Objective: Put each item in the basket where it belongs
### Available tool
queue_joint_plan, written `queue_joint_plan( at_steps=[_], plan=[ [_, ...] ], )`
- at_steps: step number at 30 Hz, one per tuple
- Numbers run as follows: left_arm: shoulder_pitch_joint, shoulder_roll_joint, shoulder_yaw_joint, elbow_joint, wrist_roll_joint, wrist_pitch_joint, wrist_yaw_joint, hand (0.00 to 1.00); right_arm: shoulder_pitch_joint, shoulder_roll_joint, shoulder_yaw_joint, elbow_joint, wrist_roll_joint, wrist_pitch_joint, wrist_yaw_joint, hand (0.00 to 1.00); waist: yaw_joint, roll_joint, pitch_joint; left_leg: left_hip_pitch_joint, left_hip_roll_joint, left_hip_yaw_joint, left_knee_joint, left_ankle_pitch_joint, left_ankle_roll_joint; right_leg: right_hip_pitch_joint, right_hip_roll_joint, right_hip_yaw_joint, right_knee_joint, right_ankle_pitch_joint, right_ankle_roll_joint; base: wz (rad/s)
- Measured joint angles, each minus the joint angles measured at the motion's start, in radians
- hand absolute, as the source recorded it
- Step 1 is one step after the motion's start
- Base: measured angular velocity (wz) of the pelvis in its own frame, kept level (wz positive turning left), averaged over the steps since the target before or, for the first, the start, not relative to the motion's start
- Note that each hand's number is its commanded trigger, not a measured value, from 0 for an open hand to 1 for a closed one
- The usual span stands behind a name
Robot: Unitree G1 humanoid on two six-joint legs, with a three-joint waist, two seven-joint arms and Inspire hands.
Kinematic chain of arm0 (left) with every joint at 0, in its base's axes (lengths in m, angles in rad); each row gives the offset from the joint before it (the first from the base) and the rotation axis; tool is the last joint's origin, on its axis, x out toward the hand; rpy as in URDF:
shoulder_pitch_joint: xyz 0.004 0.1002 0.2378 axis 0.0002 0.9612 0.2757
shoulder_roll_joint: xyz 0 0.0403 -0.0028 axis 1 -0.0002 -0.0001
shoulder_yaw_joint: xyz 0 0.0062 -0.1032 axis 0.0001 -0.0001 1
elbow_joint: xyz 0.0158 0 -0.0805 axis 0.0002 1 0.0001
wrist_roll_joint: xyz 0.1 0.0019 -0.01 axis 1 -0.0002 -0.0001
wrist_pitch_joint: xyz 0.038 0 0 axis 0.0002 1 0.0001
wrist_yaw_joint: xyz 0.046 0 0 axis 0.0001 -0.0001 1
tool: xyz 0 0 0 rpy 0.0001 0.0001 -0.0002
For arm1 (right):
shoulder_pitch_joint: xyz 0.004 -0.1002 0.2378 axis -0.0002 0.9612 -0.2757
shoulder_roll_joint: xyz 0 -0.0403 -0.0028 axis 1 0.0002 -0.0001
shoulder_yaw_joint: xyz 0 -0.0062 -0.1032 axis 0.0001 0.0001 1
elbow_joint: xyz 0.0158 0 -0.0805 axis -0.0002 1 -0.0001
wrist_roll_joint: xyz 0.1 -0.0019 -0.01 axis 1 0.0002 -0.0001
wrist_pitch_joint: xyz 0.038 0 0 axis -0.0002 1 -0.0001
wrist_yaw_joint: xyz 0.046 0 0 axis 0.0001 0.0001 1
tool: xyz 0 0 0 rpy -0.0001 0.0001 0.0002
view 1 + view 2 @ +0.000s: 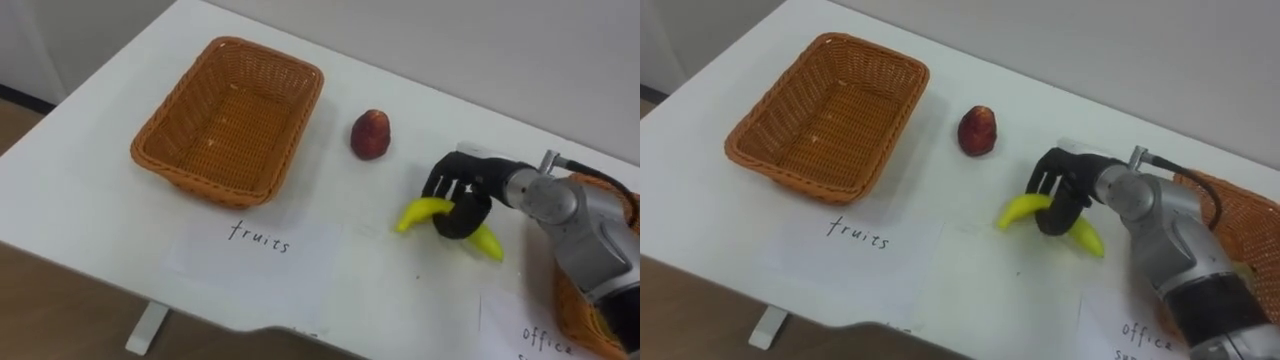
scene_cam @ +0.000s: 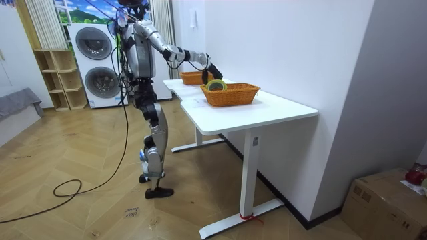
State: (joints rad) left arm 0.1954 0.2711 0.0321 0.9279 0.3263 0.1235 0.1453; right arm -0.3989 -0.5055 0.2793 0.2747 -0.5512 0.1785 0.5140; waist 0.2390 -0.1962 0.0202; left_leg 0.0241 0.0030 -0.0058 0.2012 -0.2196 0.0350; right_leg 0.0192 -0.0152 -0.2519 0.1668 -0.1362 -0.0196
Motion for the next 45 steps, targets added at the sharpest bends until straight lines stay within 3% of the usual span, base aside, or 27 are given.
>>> queue_joint_plan(
  at_steps=[5,11,17,29,38,45],
  plan=[
    [0.021,-0.021,0.044,-0.002,0.001,0.000,0.004,0.00,0.009,0.000,-0.047,-0.101,0.009,-0.013,-0.004,1.00,-0.019,0.021,-0.0125,0.006,0.000,0.000,-0.002,0.000,0.000,0.007,-0.001,-0.001,0.000,0.000,0.000,0.00],
    [0.031,-0.022,0.064,-0.003,0.006,0.000,0.023,0.00,0.009,-0.004,-0.081,-0.106,0.063,-0.016,-0.024,1.00,-0.037,0.039,-0.0148,0.030,0.000,-0.001,-0.005,0.000,0.000,0.036,-0.002,0.002,-0.007,0.000,0.000,0.00],
    [0.035,-0.022,0.062,-0.015,0.018,-0.001,0.023,0.00,0.008,-0.010,-0.105,-0.167,0.097,-0.033,-0.048,1.00,-0.063,0.038,-0.0196,0.031,0.001,0.000,-0.017,0.002,-0.003,0.035,-0.001,0.001,-0.006,0.000,0.000,-0.01],
    [0.035,-0.027,0.062,-0.076,0.018,-0.021,0.030,0.00,0.004,-0.011,-0.126,-0.270,0.125,-0.059,-0.122,1.00,-0.076,0.041,-0.0177,0.038,0.000,0.001,-0.016,0.004,-0.002,0.034,0.000,0.003,0.002,0.000,0.001,-0.01],
    [0.036,-0.029,0.063,-0.077,0.020,-0.021,0.070,0.00,0.004,-0.006,-0.131,-0.272,0.212,-0.057,-0.189,1.00,-0.049,0.060,-0.0044,0.040,0.001,-0.001,-0.020,0.004,-0.001,0.035,-0.003,0.003,0.002,0.000,0.001,0.00],
    [0.040,-0.032,0.064,-0.077,0.040,-0.016,0.069,0.00,-0.061,0.043,-0.144,-0.275,0.219,-0.053,-0.216,1.00,-0.026,0.063,-0.0036,0.035,0.000,-0.006,-0.020,0.004,-0.001,0.033,-0.002,-0.007,0.002,-0.001,0.001,0.01]
  ],
)
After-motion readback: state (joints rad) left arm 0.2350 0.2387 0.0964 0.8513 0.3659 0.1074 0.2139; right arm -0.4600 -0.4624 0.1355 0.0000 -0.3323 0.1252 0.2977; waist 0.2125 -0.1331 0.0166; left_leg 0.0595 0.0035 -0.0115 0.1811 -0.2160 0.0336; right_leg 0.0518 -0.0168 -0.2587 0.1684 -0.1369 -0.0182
